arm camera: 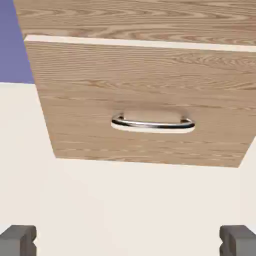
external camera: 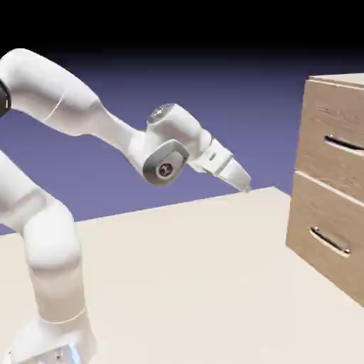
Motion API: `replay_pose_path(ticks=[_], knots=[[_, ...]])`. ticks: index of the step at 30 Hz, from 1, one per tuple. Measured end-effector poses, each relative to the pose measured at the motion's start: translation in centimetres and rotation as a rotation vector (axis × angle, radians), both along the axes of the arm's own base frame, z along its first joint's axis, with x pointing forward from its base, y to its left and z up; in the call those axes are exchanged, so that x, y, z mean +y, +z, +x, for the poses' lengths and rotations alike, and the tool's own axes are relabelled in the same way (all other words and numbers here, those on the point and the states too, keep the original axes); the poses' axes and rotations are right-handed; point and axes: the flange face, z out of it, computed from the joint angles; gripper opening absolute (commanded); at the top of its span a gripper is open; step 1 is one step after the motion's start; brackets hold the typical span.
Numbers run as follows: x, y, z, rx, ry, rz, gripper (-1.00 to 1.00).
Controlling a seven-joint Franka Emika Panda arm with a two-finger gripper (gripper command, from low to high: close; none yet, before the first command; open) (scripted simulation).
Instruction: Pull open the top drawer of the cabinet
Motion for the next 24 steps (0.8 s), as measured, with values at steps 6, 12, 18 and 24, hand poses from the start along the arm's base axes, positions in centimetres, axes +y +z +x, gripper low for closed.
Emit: replay_pose_path(ticks=[6, 12, 18, 24], knots=[[-2.2, 3.7, 1.1, -0.056, -0.153, 0.093, 1.00], [-3.6, 6.6, 1.9, -0.115, -0.276, 0.198, 1.00], [-4.3, 8.8, 2.8, -0.174, -0.370, 0.312, 1.00], [-4.3, 10.1, 4.1, -0.231, -0.438, 0.436, 1.00]])
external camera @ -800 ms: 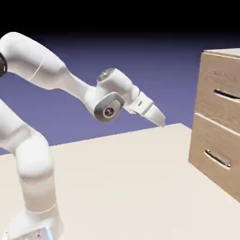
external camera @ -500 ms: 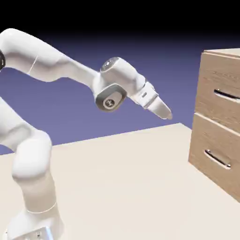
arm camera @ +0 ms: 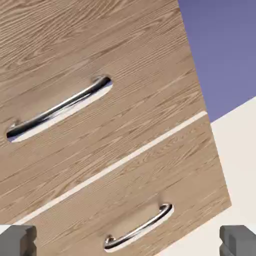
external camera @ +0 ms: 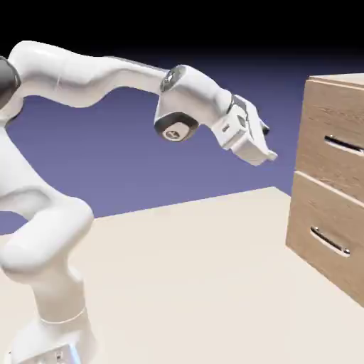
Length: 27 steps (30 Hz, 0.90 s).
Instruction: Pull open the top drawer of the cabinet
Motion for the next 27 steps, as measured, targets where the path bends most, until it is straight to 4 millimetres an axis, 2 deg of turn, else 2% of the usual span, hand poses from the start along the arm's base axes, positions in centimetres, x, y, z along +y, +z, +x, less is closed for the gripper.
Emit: replay_pose_path(ticks=[6, 13, 20, 27], knots=[[0.4, 0.4, 1.8, -0.071, -0.047, 0.123, 1.00], [1.0, -0.3, 4.7, -0.157, -0.081, 0.274, 1.00], [1.6, -2.1, 8.2, -0.244, -0.104, 0.438, 1.00], [1.8, -4.7, 12.0, -0.339, -0.125, 0.615, 1.00]])
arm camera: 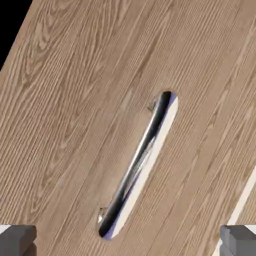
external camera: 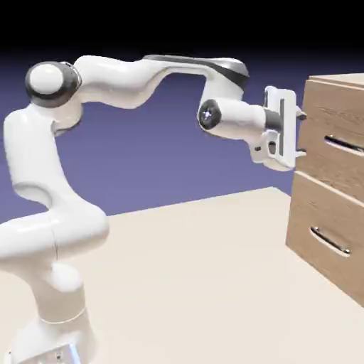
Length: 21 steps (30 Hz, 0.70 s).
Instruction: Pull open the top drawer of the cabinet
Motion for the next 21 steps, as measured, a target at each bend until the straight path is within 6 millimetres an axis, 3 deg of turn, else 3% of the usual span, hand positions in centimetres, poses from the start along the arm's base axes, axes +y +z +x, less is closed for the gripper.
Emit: replay_pose_path(ticks=[13, 14, 19, 20, 21], knots=[[-1.0, -5.8, 7.1, -0.211, -0.071, 0.358, 1.00], [-1.0, -5.8, 7.1, -0.211, -0.071, 0.358, 1.00], [-1.0, -5.7, 11.5, -0.213, -0.071, 0.356, 1.00], [-1.0, -5.8, 12.1, -0.211, -0.071, 0.358, -1.00], [-1.0, -5.8, 12.1, -0.211, -0.071, 0.358, -1.00]])
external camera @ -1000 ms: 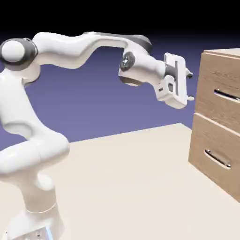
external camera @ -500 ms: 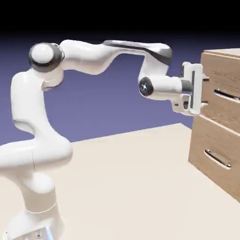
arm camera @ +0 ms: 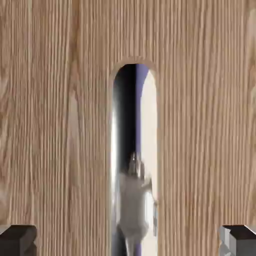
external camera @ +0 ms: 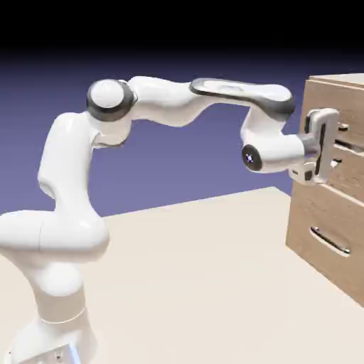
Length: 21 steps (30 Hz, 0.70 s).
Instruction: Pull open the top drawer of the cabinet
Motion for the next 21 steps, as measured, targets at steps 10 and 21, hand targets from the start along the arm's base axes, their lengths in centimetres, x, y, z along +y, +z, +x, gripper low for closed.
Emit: replay_pose_path(ticks=[10, 21], knots=[[0.0, 0.0, -7.5, -0.001, 0.000, 0.000, -1.00], [0.0, -0.1, -11.6, -0.003, 0.000, 0.000, -1.00]])
